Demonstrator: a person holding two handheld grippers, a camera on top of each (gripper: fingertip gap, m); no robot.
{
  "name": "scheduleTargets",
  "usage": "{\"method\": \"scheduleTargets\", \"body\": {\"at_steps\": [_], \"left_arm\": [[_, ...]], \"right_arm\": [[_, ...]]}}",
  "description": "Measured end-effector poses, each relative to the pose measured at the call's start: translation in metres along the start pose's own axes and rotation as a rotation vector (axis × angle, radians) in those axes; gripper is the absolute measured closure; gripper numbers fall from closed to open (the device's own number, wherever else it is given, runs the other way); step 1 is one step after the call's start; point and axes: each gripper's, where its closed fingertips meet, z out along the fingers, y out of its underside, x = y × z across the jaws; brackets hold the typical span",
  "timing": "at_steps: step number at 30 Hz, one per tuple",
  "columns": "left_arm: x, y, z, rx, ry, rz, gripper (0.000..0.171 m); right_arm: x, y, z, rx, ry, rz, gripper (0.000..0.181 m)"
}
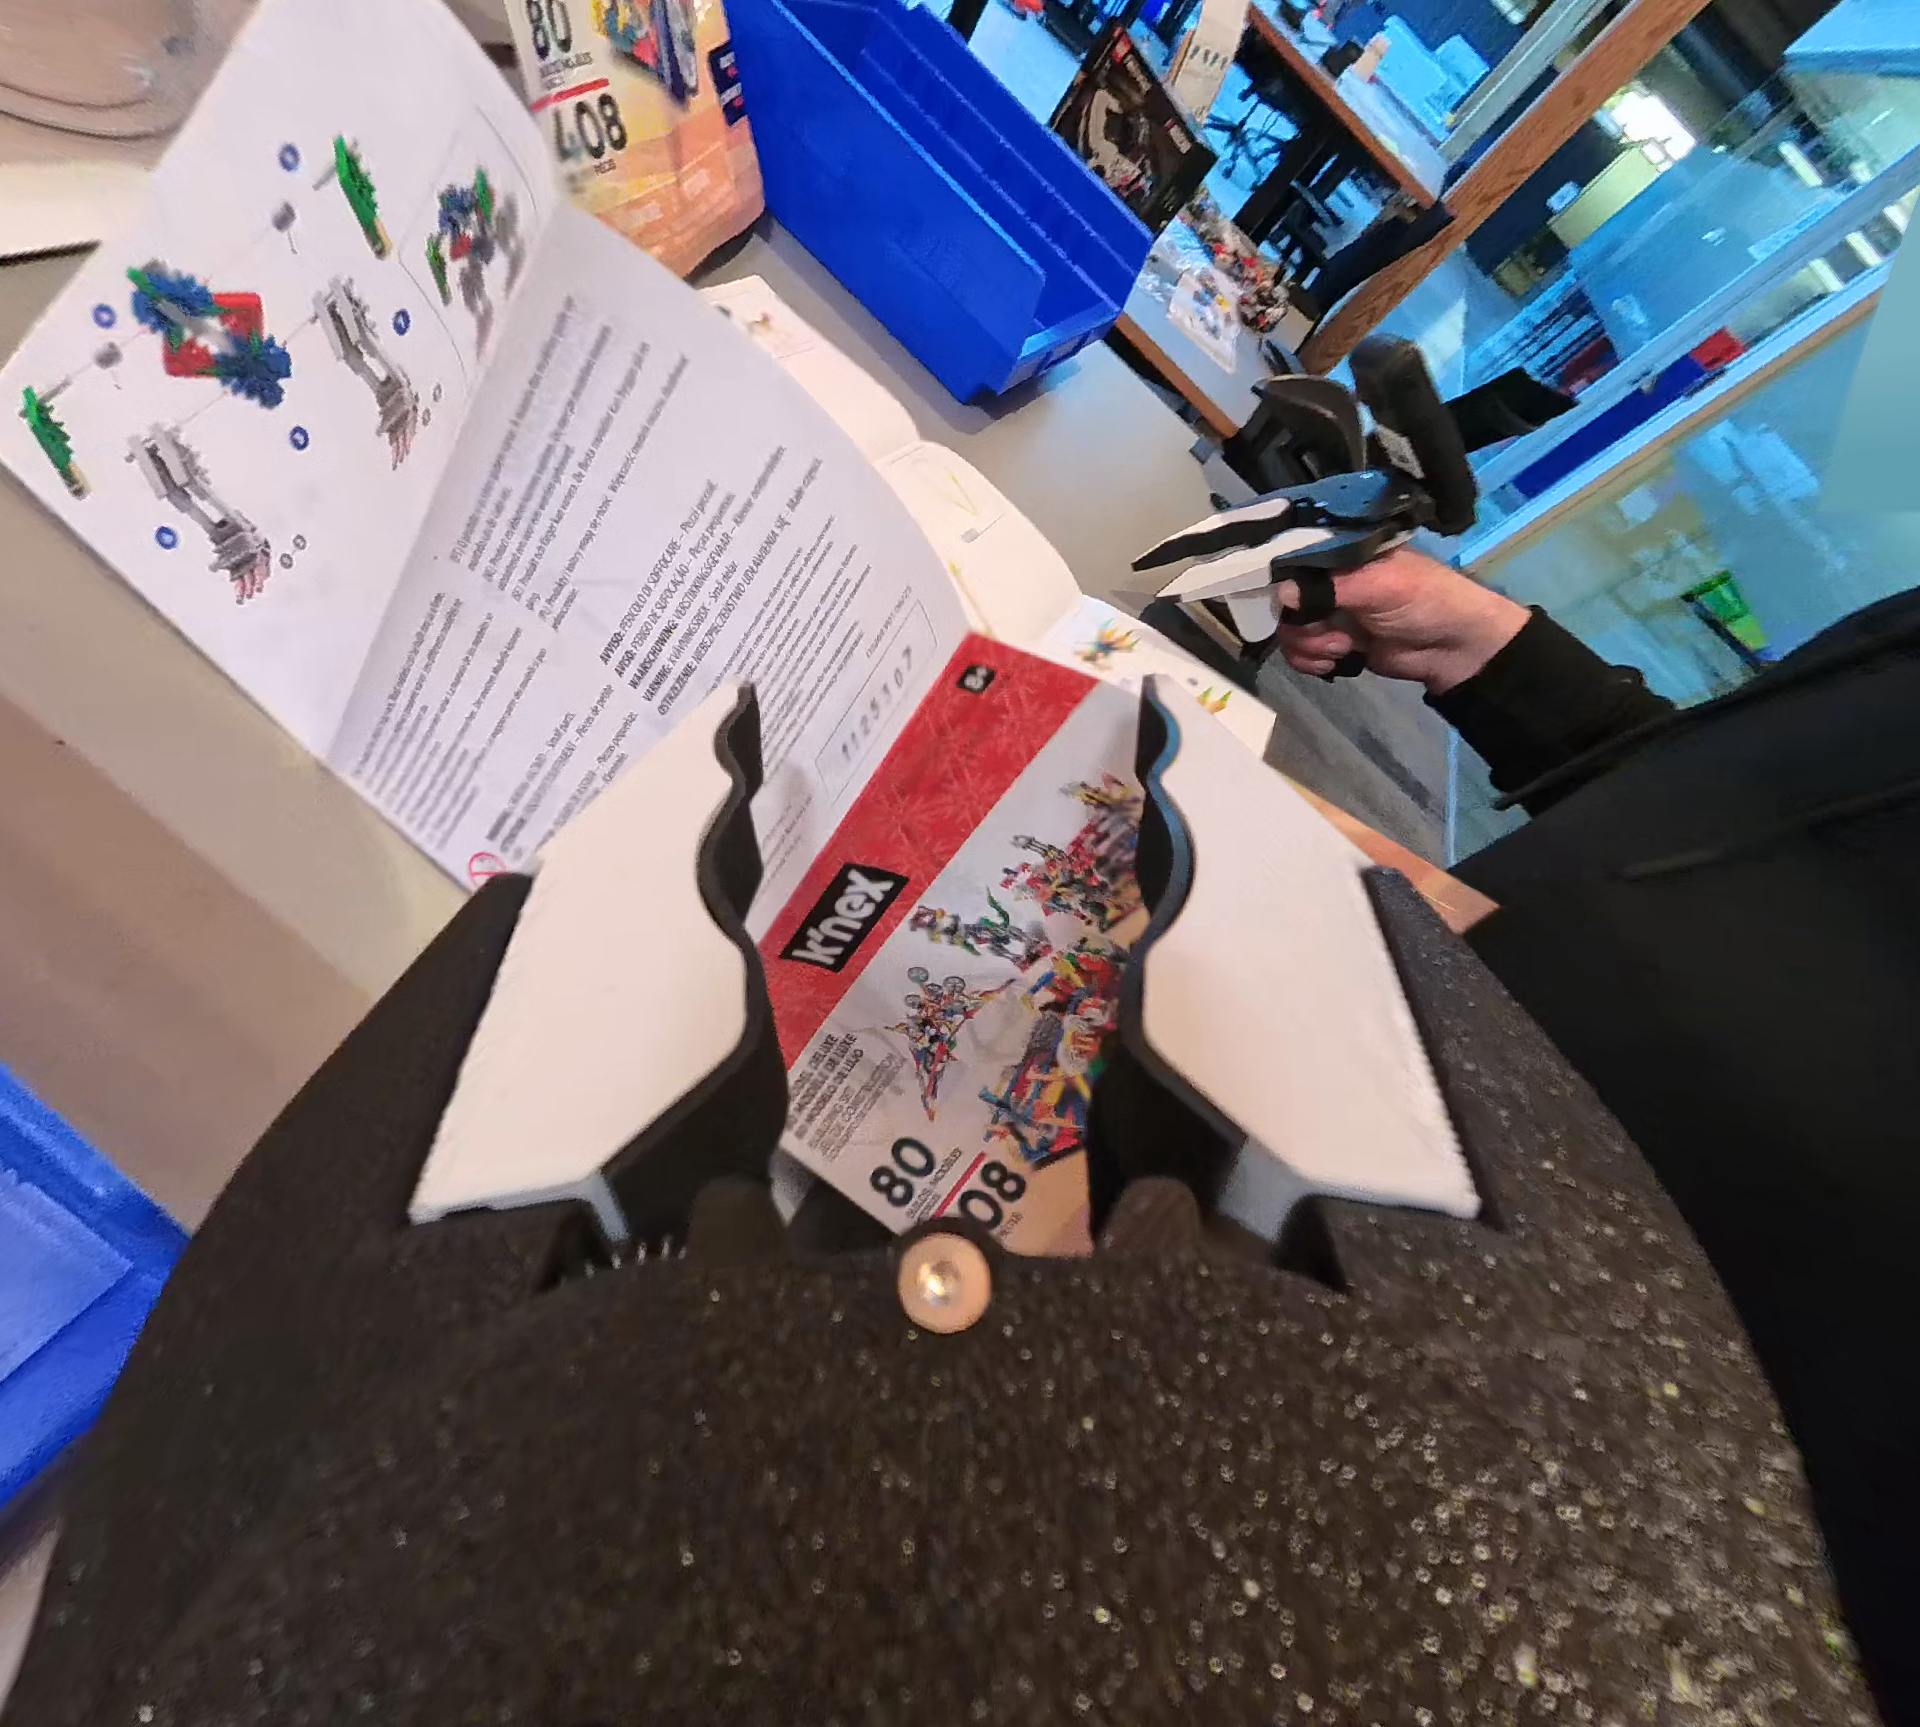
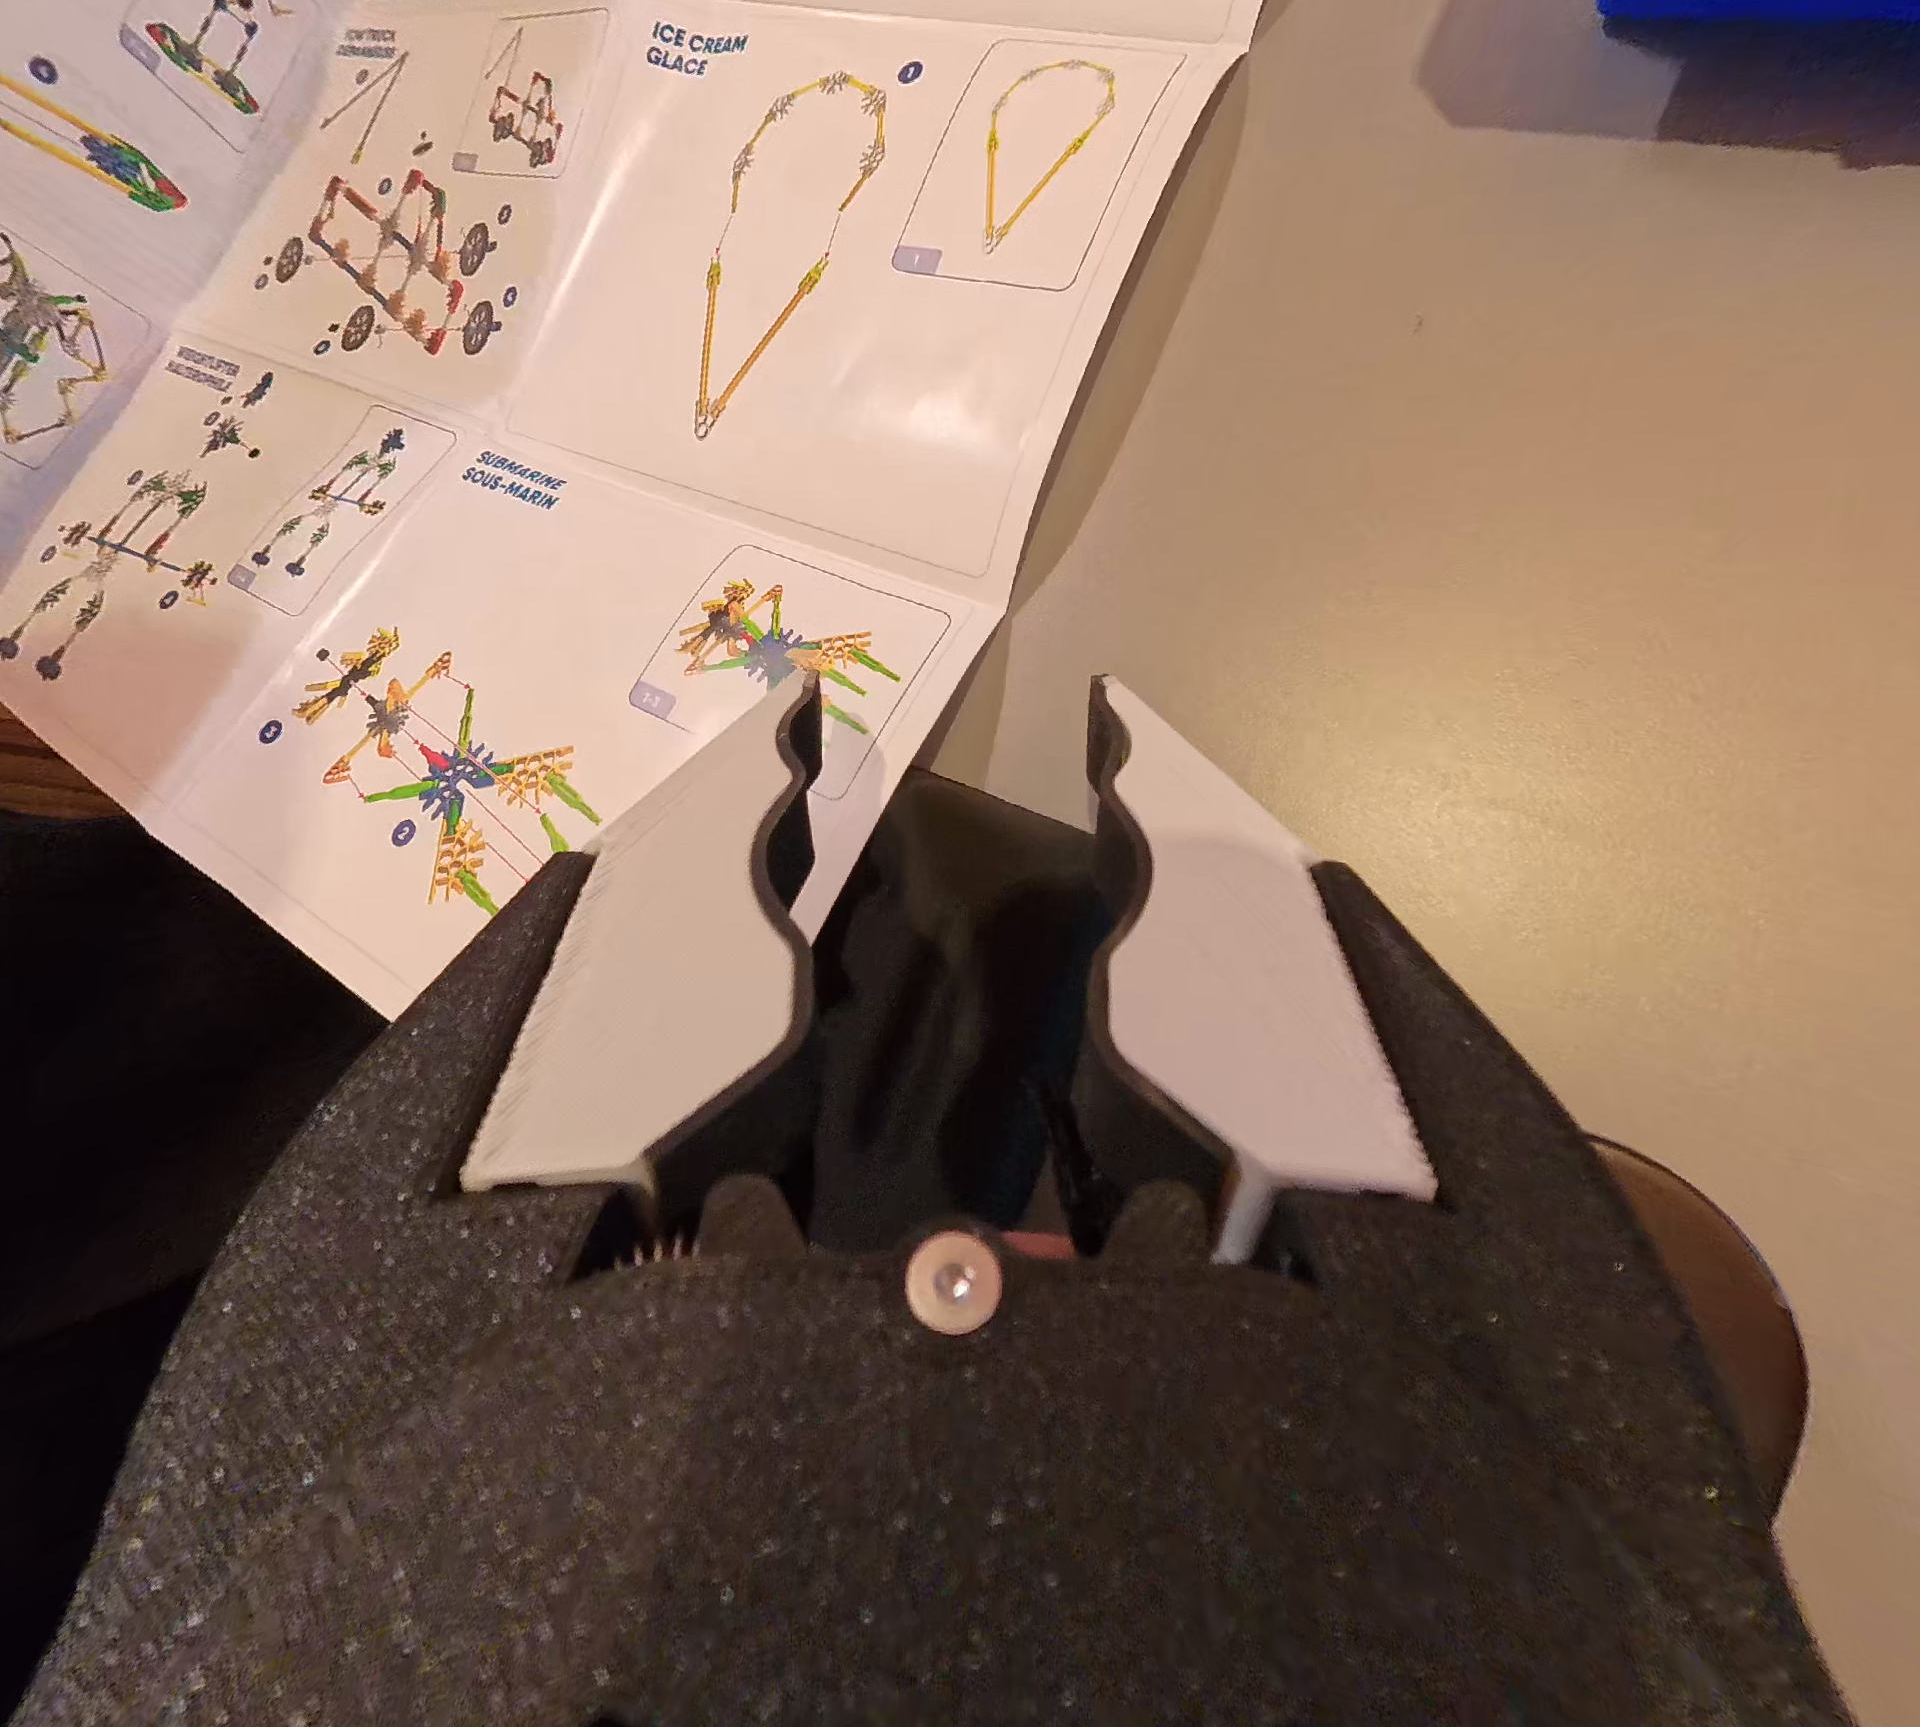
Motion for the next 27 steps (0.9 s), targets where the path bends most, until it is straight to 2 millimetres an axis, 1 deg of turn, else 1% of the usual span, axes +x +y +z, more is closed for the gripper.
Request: {"method": "scheduleTargets", "body": {"at_steps": [3, 7, 13, 16, 19, 23, 25, 27], "left_arm": [[0.007, -0.001, -0.002, 0.014, 0.034, -0.001, 0.104], [0.004, 0.013, 0.002, -0.049, 0.004, 0.015, 0.106], [-0.025, 0.042, 0.000, -0.133, -0.112, -0.051, 0.110], [-0.040, 0.063, -0.001, -0.179, -0.165, -0.099, 0.111], [-0.055, 0.090, 0.000, -0.239, -0.212, -0.158, 0.111], [-0.070, 0.124, 0.003, -0.300, -0.248, -0.252, 0.111], [-0.074, 0.134, 0.005, -0.308, -0.257, -0.288, 0.111], [-0.073, 0.139, 0.009, -0.308, -0.240, -0.312, 0.112]], "right_arm": [[-0.001, -0.001, 0.001, -0.002, -0.003, -0.004, 0.133], [-0.003, -0.003, 0.003, -0.001, -0.007, -0.010, 0.133], [-0.005, -0.005, 0.003, 0.001, -0.010, -0.016, 0.133], [-0.006, -0.006, 0.003, 0.000, -0.011, -0.019, 0.133], [-0.007, -0.006, 0.004, 0.000, -0.013, -0.021, 0.133], [-0.010, -0.007, 0.007, -0.004, -0.018, -0.027, 0.133], [-0.011, -0.005, 0.009, -0.011, -0.019, -0.031, 0.133], [-0.013, -0.004, 0.011, -0.018, -0.022, -0.034, 0.133]]}}
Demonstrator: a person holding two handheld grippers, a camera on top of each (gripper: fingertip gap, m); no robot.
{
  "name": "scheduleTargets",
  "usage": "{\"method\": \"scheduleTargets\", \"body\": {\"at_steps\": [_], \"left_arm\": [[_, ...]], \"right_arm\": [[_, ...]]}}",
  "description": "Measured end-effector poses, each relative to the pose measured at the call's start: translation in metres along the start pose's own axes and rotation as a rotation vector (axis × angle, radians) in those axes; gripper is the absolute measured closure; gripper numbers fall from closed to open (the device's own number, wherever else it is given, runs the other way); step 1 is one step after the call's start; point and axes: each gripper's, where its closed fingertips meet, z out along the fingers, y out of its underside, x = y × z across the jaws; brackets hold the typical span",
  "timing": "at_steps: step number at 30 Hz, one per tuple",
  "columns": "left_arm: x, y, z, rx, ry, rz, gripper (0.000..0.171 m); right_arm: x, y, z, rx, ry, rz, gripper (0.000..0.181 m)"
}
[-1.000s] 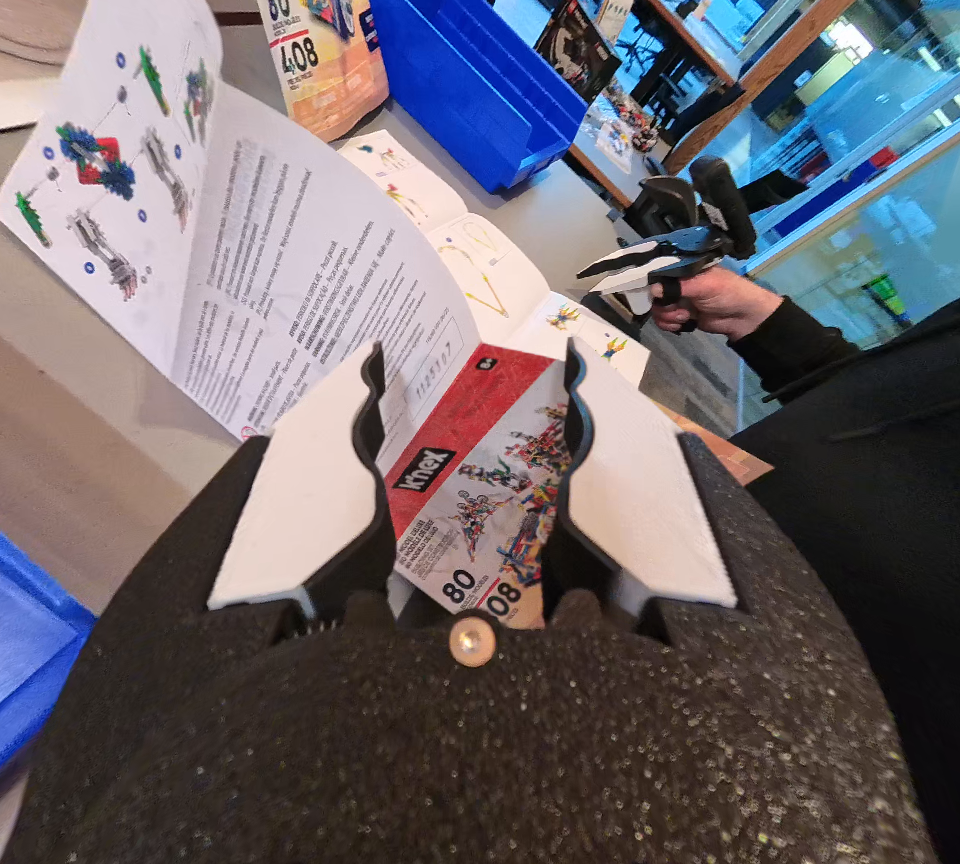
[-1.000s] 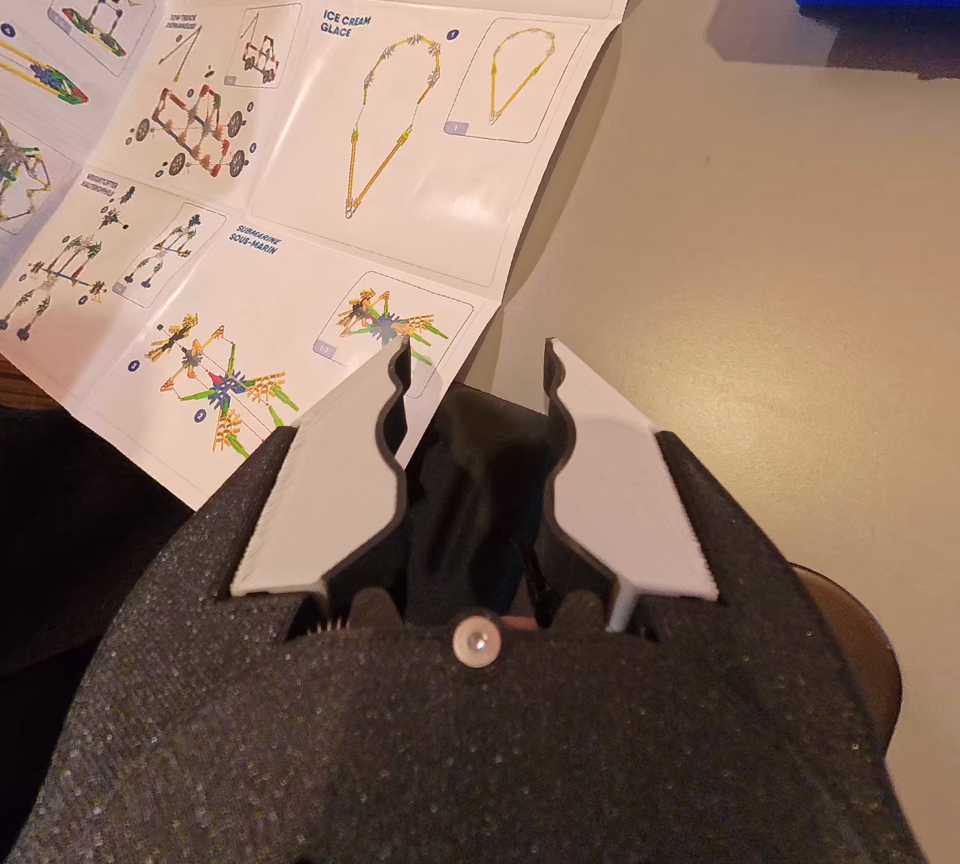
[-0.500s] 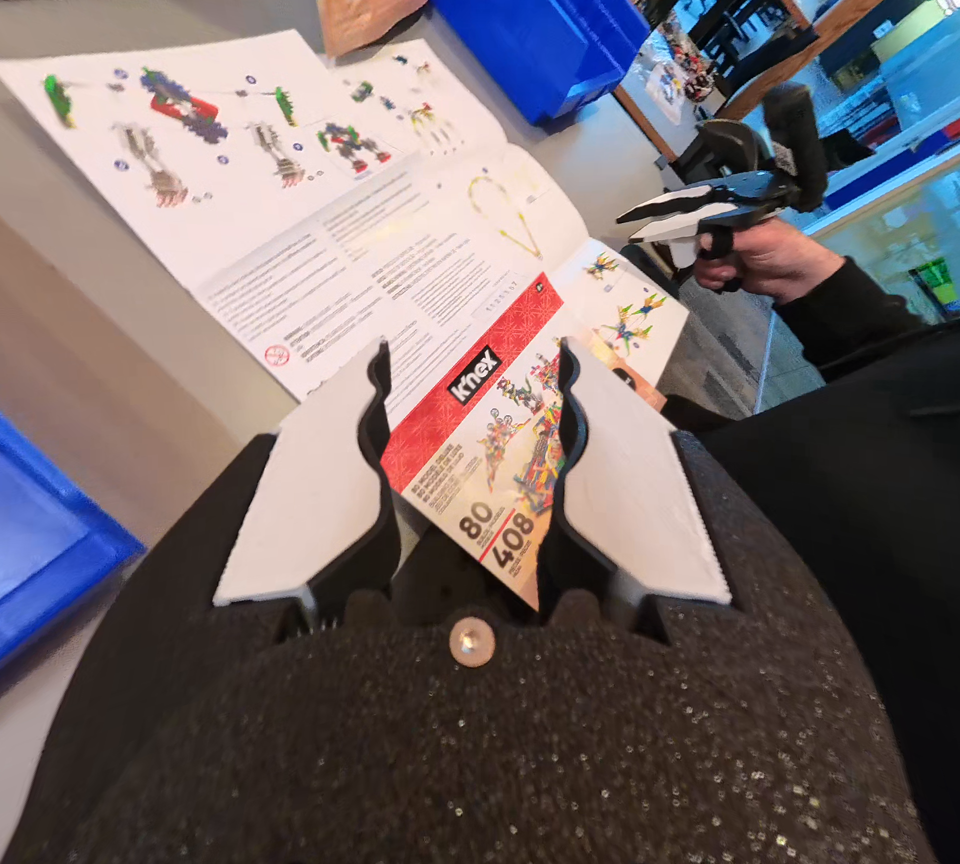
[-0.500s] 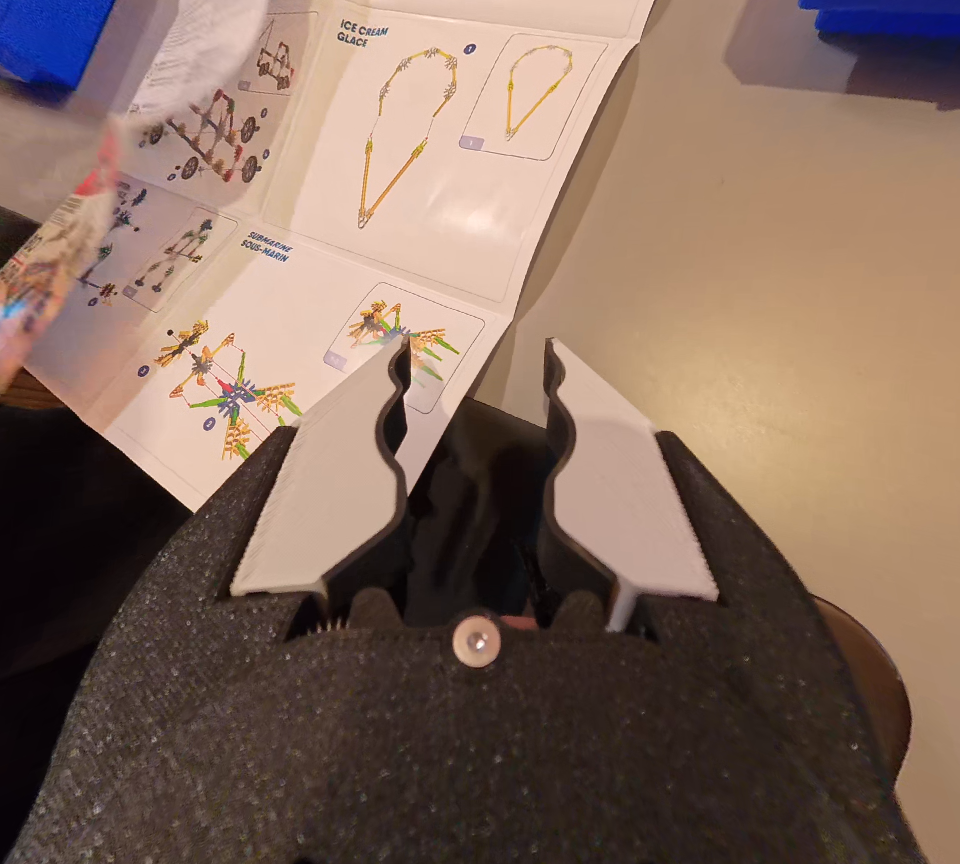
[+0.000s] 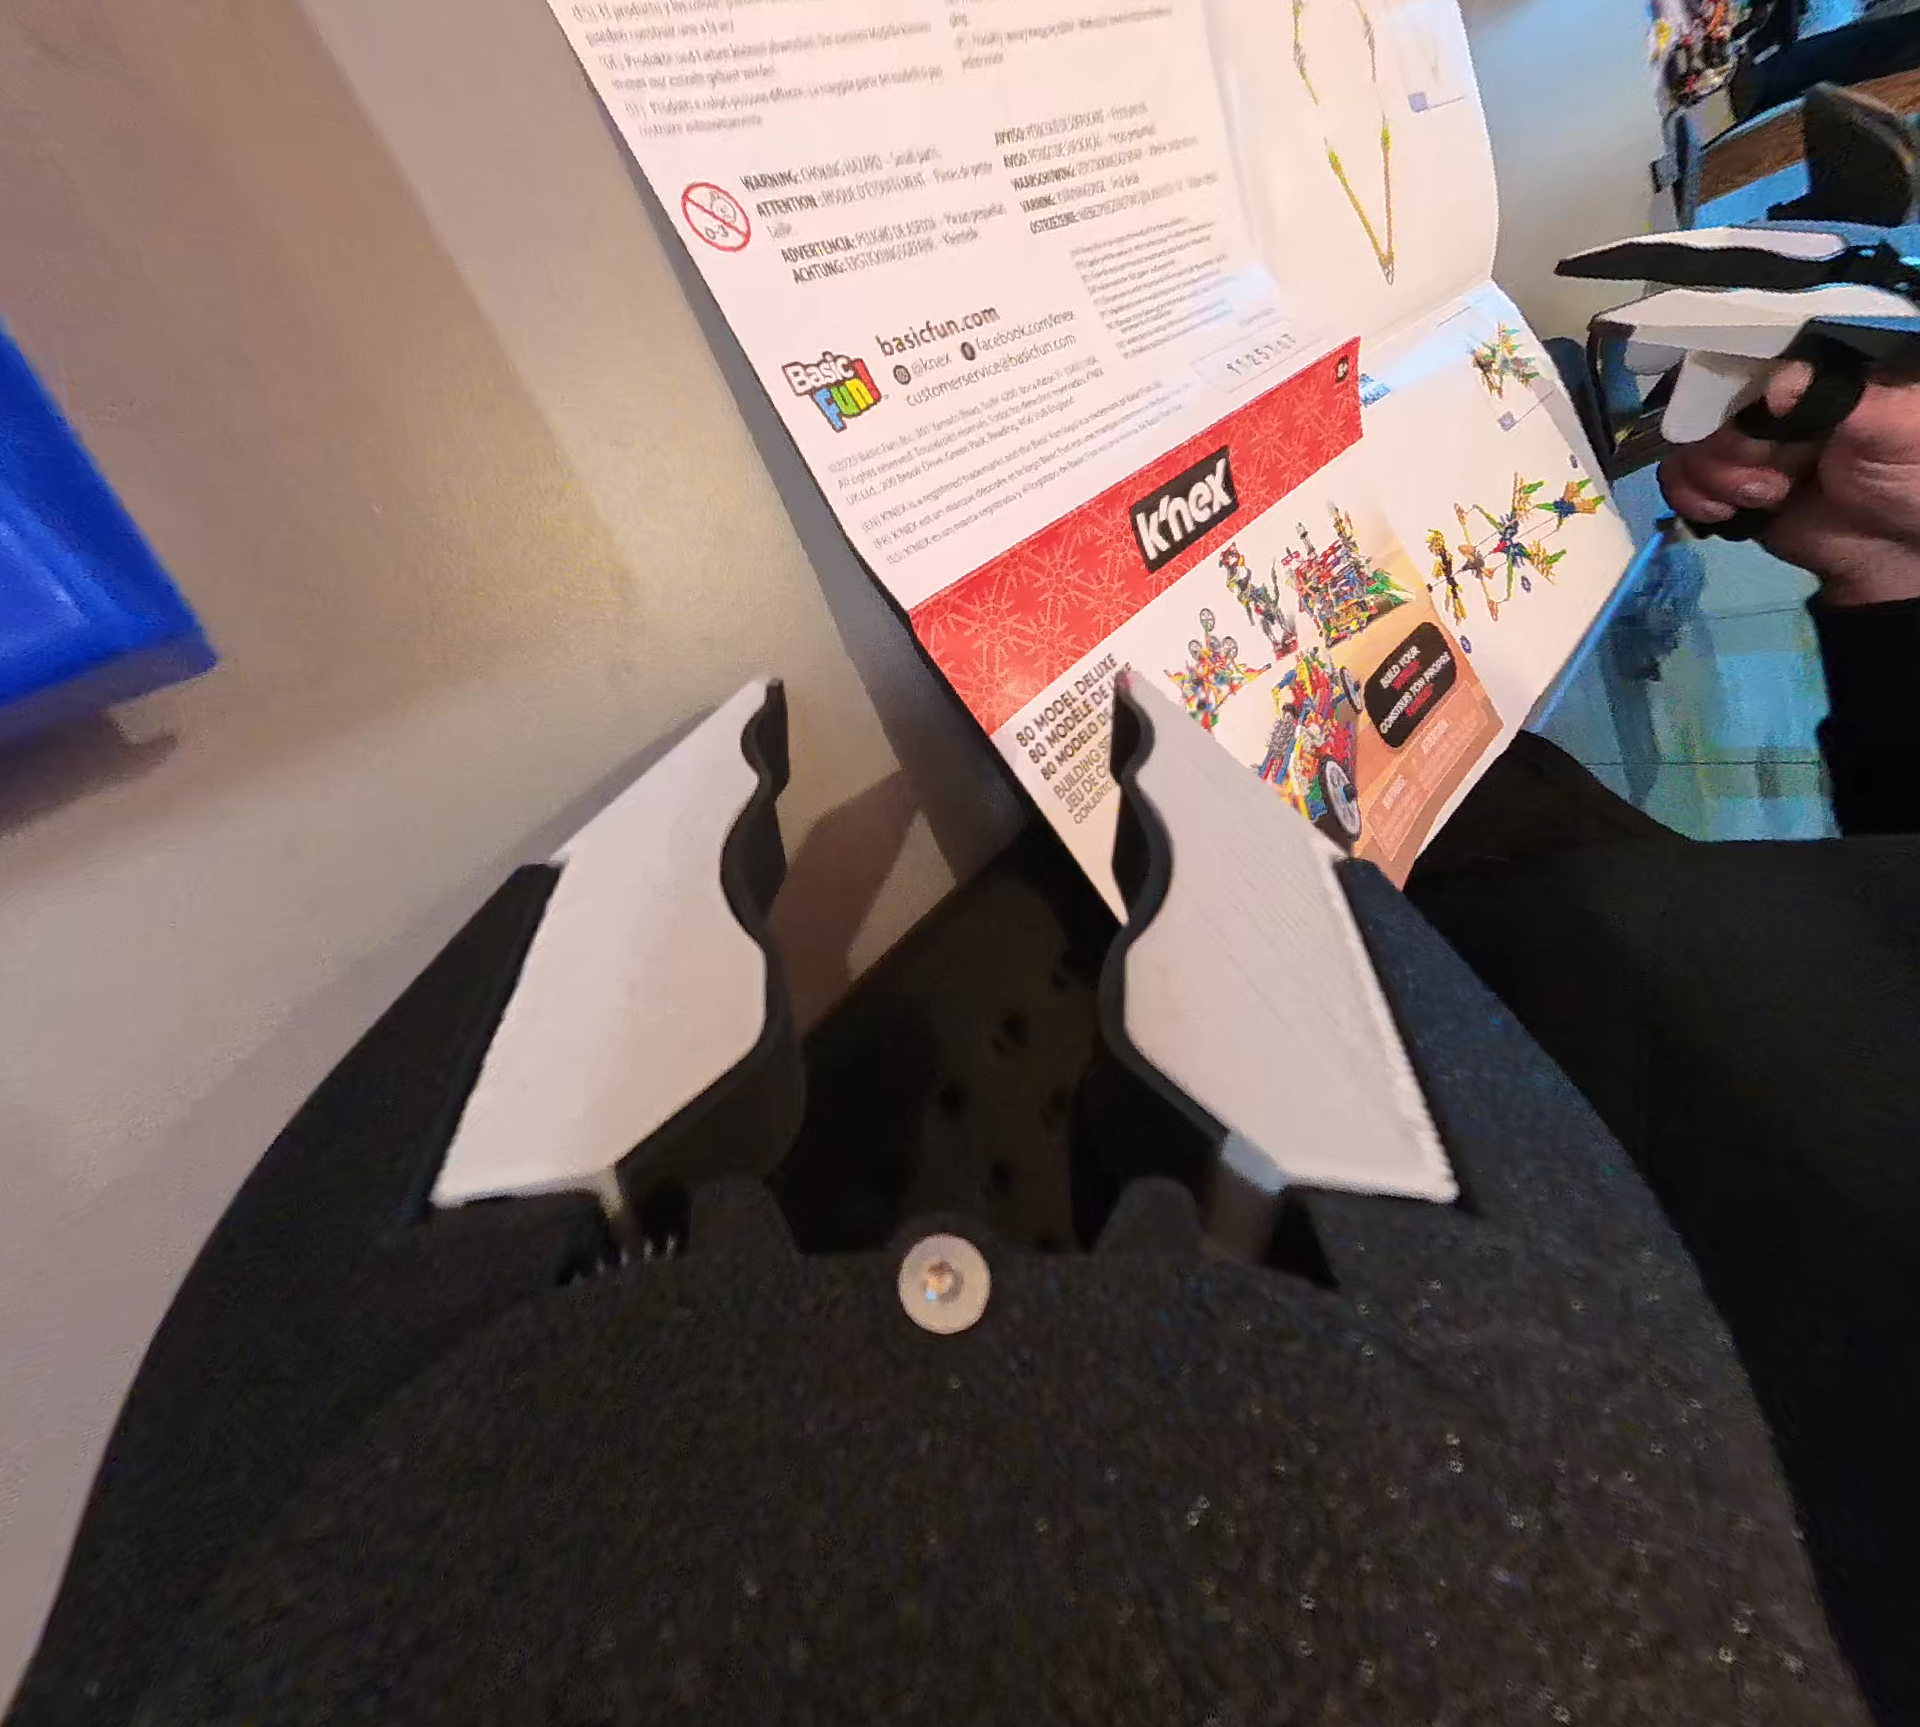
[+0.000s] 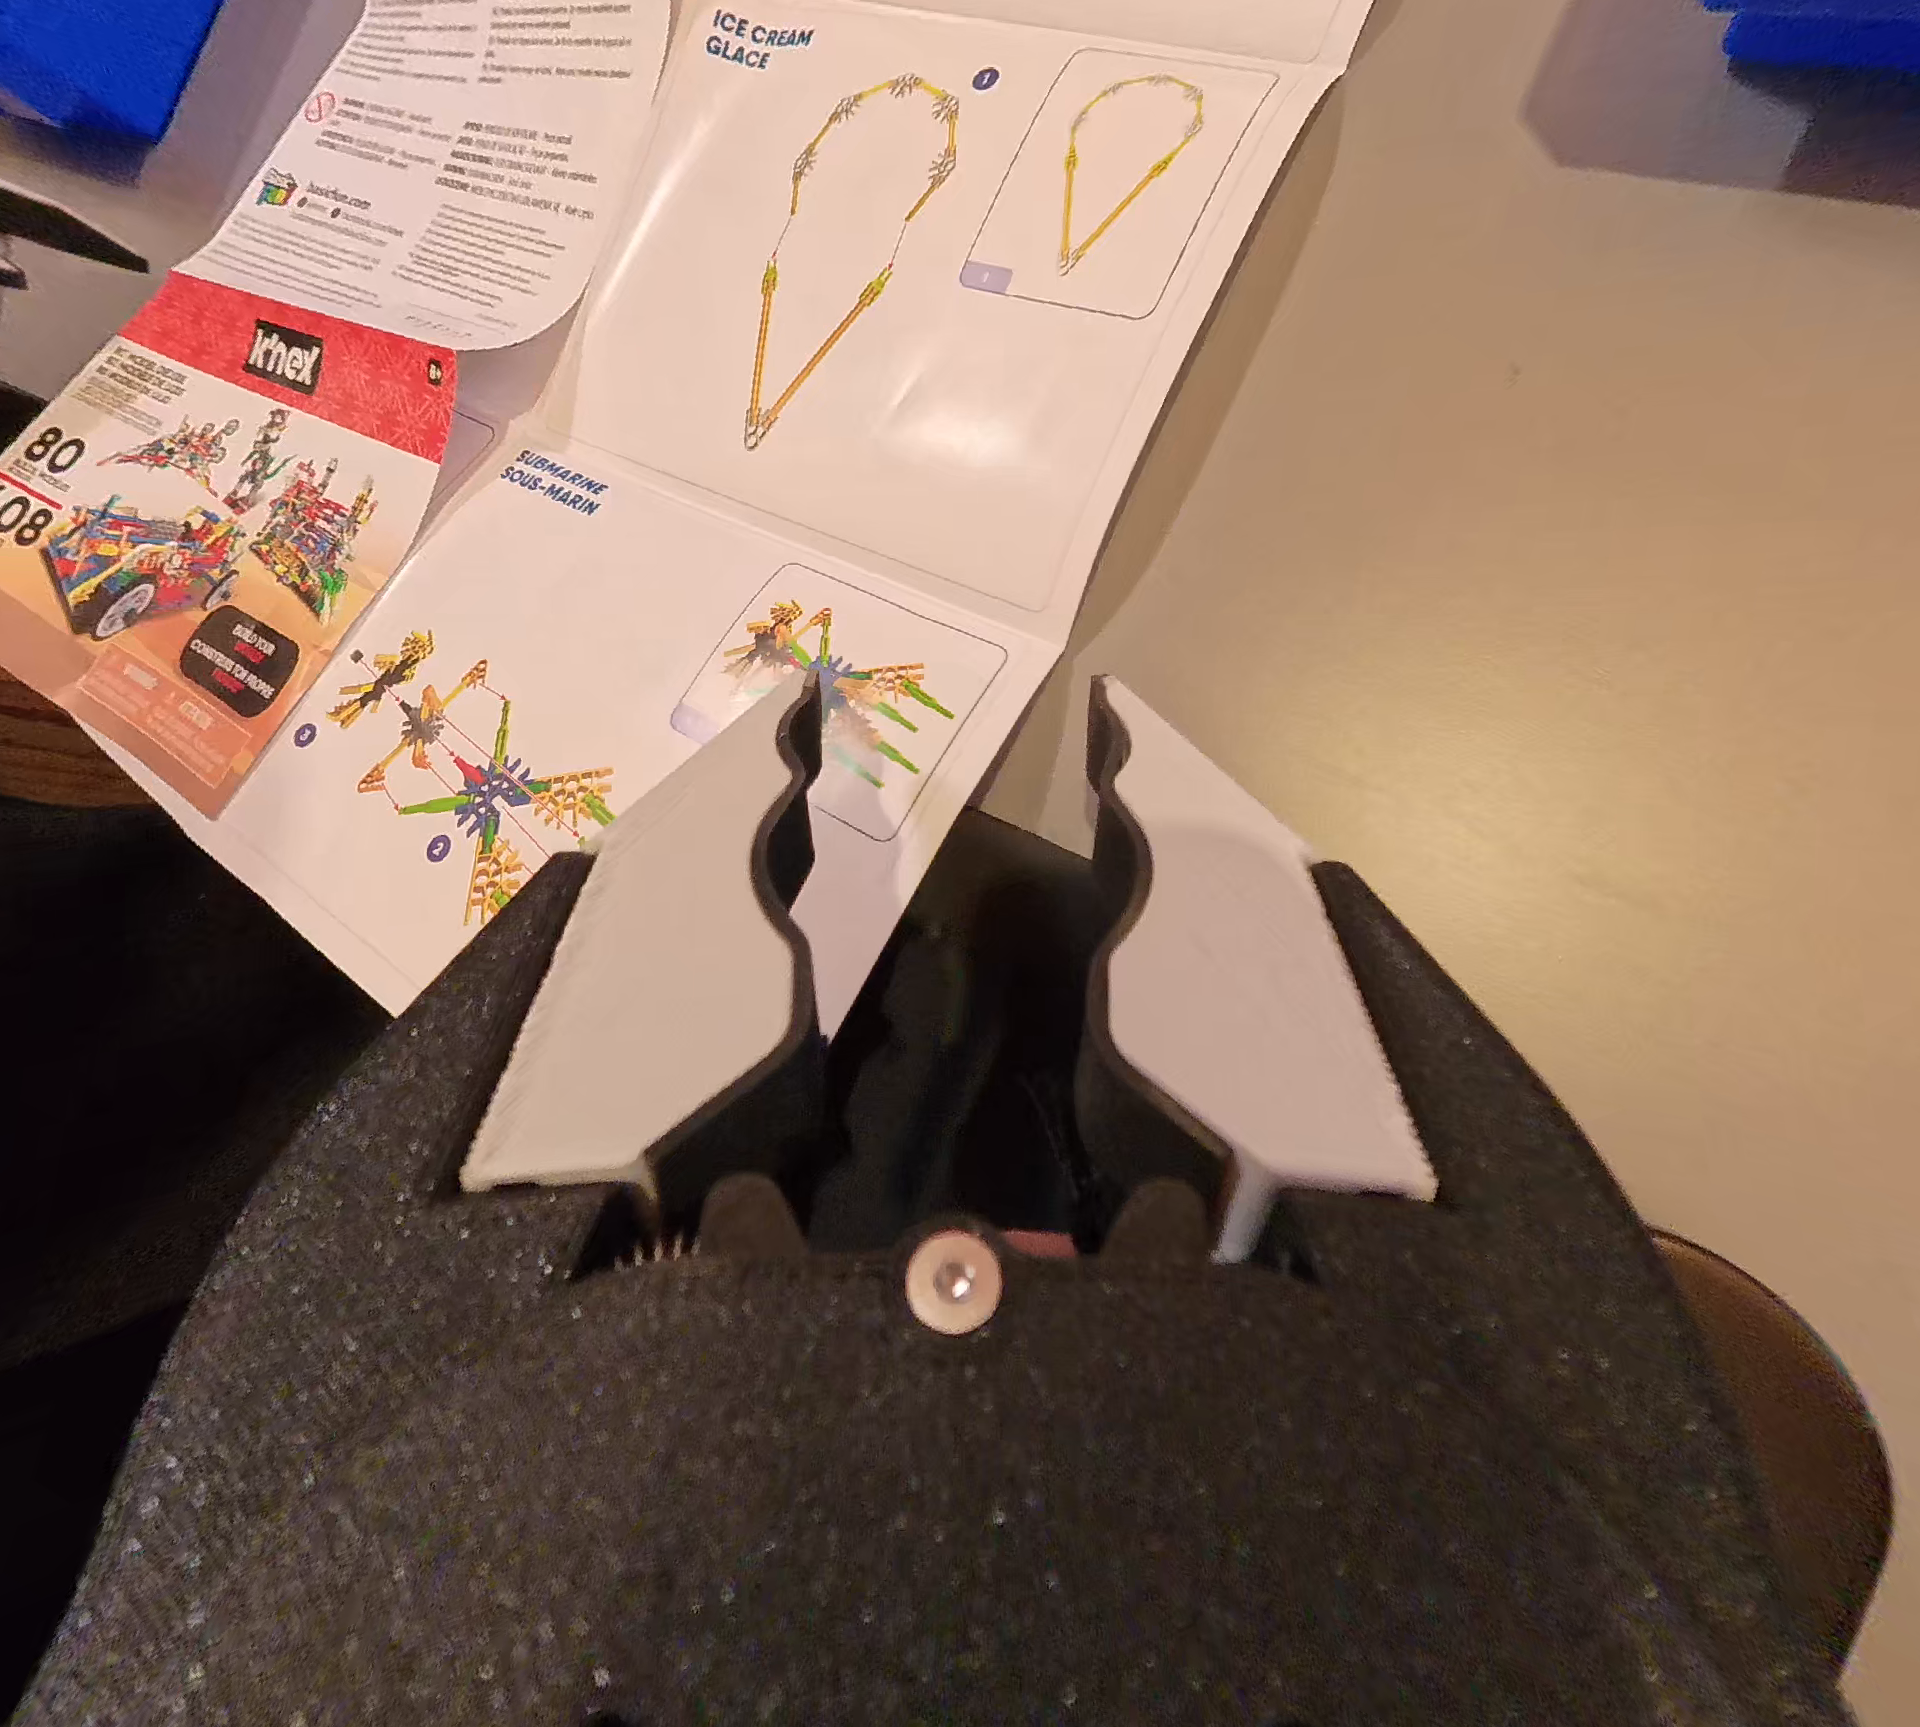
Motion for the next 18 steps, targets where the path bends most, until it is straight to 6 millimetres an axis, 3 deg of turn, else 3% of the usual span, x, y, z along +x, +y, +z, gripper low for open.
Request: {"method": "scheduleTargets", "body": {"at_steps": [7, 18], "left_arm": [[0.007, 0.001, 0.014, -0.002, 0.081, -0.059, 0.128], [0.021, -0.005, 0.020, 0.046, 0.173, -0.088, 0.170]], "right_arm": [[-0.005, 0.005, 0.007, -0.028, -0.014, -0.008, 0.133], [-0.011, 0.011, 0.013, -0.059, -0.033, -0.011, 0.133]]}}
